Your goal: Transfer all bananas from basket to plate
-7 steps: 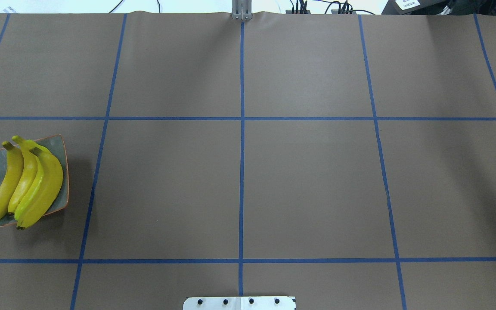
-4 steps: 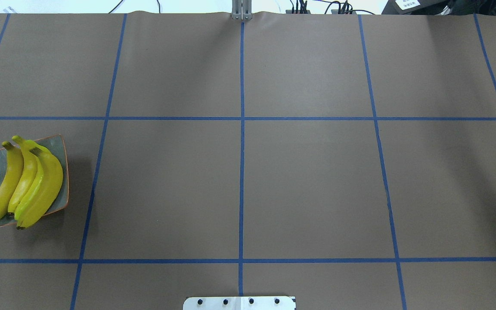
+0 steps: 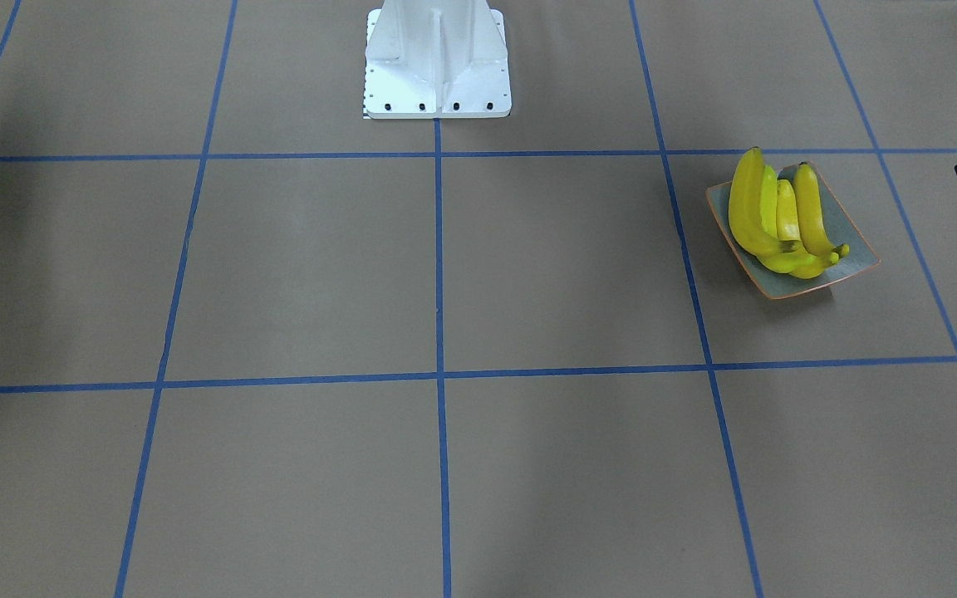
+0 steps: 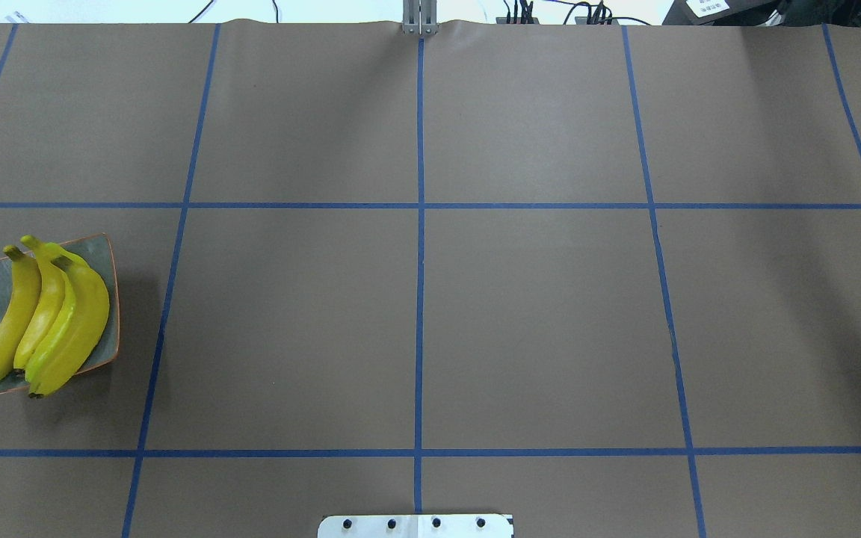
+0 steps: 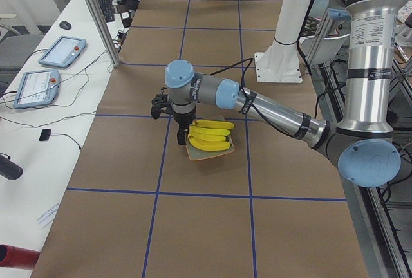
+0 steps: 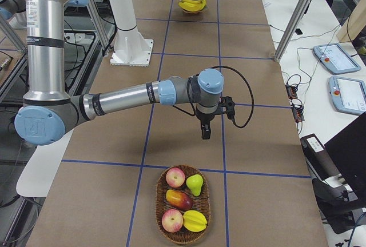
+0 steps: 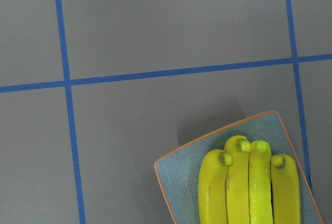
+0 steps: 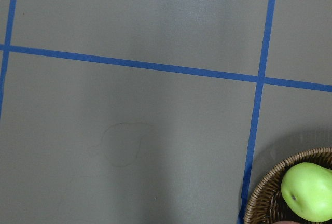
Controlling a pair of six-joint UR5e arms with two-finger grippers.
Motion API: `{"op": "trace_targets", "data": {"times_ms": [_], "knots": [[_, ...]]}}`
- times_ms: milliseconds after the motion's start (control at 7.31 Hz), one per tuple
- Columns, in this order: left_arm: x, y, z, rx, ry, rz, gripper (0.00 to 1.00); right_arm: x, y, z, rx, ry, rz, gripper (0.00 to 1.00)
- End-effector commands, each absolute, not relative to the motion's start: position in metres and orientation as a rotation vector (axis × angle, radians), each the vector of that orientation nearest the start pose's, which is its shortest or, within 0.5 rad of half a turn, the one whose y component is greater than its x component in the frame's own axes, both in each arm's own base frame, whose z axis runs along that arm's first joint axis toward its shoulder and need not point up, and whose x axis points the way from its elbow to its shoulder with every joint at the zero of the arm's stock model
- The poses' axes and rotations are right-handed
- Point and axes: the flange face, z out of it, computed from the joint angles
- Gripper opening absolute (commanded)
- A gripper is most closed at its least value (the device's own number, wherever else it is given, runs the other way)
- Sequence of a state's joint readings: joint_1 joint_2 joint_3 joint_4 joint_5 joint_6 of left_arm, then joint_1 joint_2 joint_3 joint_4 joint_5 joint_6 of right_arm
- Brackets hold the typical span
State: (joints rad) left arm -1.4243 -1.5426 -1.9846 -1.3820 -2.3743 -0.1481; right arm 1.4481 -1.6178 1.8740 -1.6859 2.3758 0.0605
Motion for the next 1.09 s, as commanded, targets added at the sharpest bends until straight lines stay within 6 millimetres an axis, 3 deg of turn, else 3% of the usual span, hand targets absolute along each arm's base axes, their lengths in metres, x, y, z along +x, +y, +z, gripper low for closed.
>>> {"op": "trace_targets", "data": {"times_ms": [0,410,958], "knots": [[0.006,-0.4655,0.4966,0.052,0.797,0.067,1.0,0.0039,-0.4711,0.5435,0.054,-0.812,-0.109,1.0],[0.0064,-0.465,0.4921,0.057,0.804,0.069,1.0,0.0041,-0.4706,0.5444,0.054,-0.81,-0.11,1.0],[0.006,-0.464,0.5004,0.041,0.799,0.063,1.0,0.0041,-0.47,0.5457,0.051,-0.811,-0.109,1.0]]}}
